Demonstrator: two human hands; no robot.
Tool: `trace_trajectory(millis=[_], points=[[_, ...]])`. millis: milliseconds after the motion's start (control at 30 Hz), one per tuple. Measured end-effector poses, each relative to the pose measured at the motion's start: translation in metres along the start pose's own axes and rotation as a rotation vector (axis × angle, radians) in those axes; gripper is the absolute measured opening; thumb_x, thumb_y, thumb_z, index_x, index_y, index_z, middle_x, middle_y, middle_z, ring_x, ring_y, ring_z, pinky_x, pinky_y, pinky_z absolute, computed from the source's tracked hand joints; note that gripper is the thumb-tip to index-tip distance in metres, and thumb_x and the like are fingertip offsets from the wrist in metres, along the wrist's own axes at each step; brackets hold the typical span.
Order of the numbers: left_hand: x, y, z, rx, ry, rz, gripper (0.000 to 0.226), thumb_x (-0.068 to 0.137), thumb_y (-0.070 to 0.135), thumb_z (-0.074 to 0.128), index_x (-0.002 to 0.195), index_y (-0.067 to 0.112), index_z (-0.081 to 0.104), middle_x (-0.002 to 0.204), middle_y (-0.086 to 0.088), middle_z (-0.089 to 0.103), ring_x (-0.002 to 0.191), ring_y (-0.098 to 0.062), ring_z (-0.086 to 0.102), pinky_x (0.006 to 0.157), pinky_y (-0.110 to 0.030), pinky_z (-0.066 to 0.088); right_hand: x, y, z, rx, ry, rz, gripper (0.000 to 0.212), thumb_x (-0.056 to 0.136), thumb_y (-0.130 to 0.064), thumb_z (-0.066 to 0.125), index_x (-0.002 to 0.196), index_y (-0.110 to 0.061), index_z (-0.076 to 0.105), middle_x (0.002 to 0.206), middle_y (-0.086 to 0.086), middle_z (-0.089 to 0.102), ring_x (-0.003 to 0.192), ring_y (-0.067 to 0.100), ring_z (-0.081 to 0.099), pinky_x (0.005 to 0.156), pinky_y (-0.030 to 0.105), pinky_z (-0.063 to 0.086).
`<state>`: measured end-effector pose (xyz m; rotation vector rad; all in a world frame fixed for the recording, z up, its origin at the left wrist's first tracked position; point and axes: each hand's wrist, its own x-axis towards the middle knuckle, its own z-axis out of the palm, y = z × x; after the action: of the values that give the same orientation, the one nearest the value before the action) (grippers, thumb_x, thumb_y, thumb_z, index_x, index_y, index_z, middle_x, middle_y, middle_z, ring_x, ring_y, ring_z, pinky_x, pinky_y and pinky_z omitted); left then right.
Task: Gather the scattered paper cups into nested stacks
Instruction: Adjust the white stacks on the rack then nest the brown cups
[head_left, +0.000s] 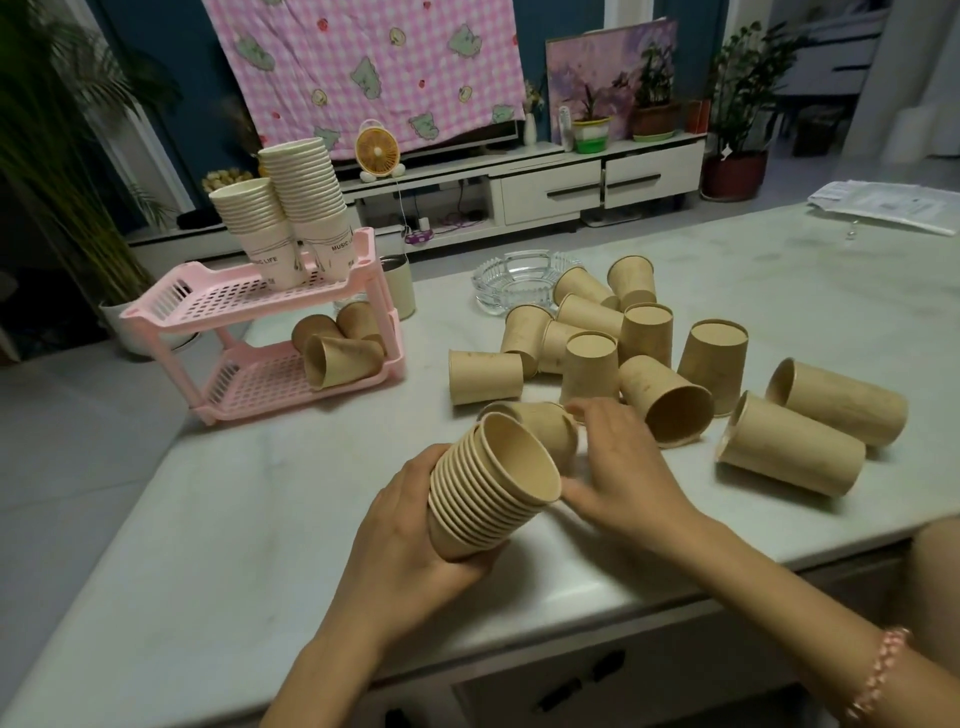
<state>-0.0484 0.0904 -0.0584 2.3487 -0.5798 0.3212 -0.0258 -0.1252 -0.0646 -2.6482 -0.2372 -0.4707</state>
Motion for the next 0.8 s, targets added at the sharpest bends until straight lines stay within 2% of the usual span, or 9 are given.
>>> trace_trajectory(millis=[67,133,200,300,400,500,600,667,800], points=[[0.000,-0.002,-0.005,0.005,0.003,-0.007,0.069,0.054,0.058,0.067,0.113,0.055,0.030,0.105,0.034,0.045,0.097,0.000,0.053,0.076,-0.008,0.040,0.002,-0.006,0.009,-0.005,-0.059,-0.028,0.091,0.073,-0.053,0.066,0.141,-0.013,0.021,0.148,0.008,0.027,0.135,0.023,0.027,0.110,0.034,0.024],[-0.001,-0.005,-0.015,0.006,0.009,-0.019,0.064,0.053,0.059,0.066,0.108,0.058,0.032,0.103,0.035,0.046,0.093,0.001,0.055,0.073,-0.007,0.039,0.011,-0.012,0.015,-0.009,-0.098,-0.065,0.100,0.072,-0.053,0.067,0.145,-0.013,0.011,0.154,0.010,0.015,0.142,0.025,0.015,0.114,0.036,0.017],[-0.003,-0.011,-0.027,-0.007,0.043,-0.055,0.065,0.050,0.057,0.067,0.105,0.062,0.034,0.102,0.033,0.050,0.092,0.004,0.056,0.072,-0.009,0.041,0.024,-0.018,0.020,-0.016,-0.171,-0.114,0.101,0.072,-0.048,0.068,0.146,-0.016,0.007,0.155,0.011,0.010,0.143,0.026,0.011,0.114,0.036,0.013],[-0.010,-0.026,-0.048,-0.025,0.114,-0.158,0.067,0.045,0.055,0.073,0.102,0.059,0.039,0.101,0.028,0.056,0.092,0.005,0.057,0.071,-0.018,0.045,0.049,-0.034,0.026,0.035,-0.322,-0.154,0.098,0.073,-0.039,0.070,0.146,-0.021,0.008,0.155,0.013,0.007,0.143,0.027,0.009,0.113,0.038,0.016],[-0.018,-0.040,-0.064,-0.051,0.191,-0.266,0.071,0.051,0.036,0.087,0.105,0.046,0.042,0.096,0.026,0.056,0.087,0.004,0.056,0.067,-0.019,0.043,0.069,-0.056,0.029,0.279,-0.397,-0.092,0.083,0.077,-0.018,0.063,0.146,-0.020,0.016,0.152,0.012,0.021,0.140,0.025,0.021,0.110,0.035,0.023],[-0.022,-0.053,-0.068,-0.108,0.265,-0.361,0.067,0.058,0.022,0.086,0.111,0.031,0.046,0.094,0.015,0.058,0.084,-0.003,0.057,0.066,-0.020,0.040,0.073,-0.087,0.035,0.603,-0.456,-0.016,0.071,0.083,-0.018,0.060,0.143,-0.018,0.023,0.150,0.009,0.031,0.134,0.021,0.032,0.105,0.029,0.029],[-0.027,-0.065,-0.073,-0.200,0.304,-0.409,0.064,0.058,0.015,0.085,0.112,0.018,0.049,0.095,0.012,0.059,0.086,-0.004,0.058,0.067,-0.018,0.042,0.073,-0.120,0.056,0.501,-0.546,-0.170,0.075,0.082,-0.022,0.063,0.144,-0.016,0.021,0.152,0.007,0.027,0.137,0.022,0.030,0.112,0.035,0.026],[-0.031,-0.067,-0.077,-0.247,0.325,-0.416,0.063,0.059,0.013,0.083,0.112,0.016,0.050,0.098,0.012,0.060,0.084,-0.001,0.059,0.066,-0.015,0.043,0.075,-0.135,0.065,0.553,-0.587,-0.164,0.072,0.081,-0.020,0.063,0.143,-0.014,0.025,0.148,0.008,0.034,0.132,0.023,0.036,0.110,0.035,0.032],[-0.037,-0.066,-0.080,-0.271,0.345,-0.410,0.060,0.061,0.013,0.082,0.110,0.024,0.048,0.098,0.016,0.059,0.079,0.019,0.056,0.062,-0.003,0.044,0.079,-0.137,0.069,0.549,-0.529,-0.120,0.045,0.078,-0.031,0.067,0.117,-0.013,0.053,0.116,0.008,0.057,0.100,0.019,0.053,0.084,0.030,0.044]])
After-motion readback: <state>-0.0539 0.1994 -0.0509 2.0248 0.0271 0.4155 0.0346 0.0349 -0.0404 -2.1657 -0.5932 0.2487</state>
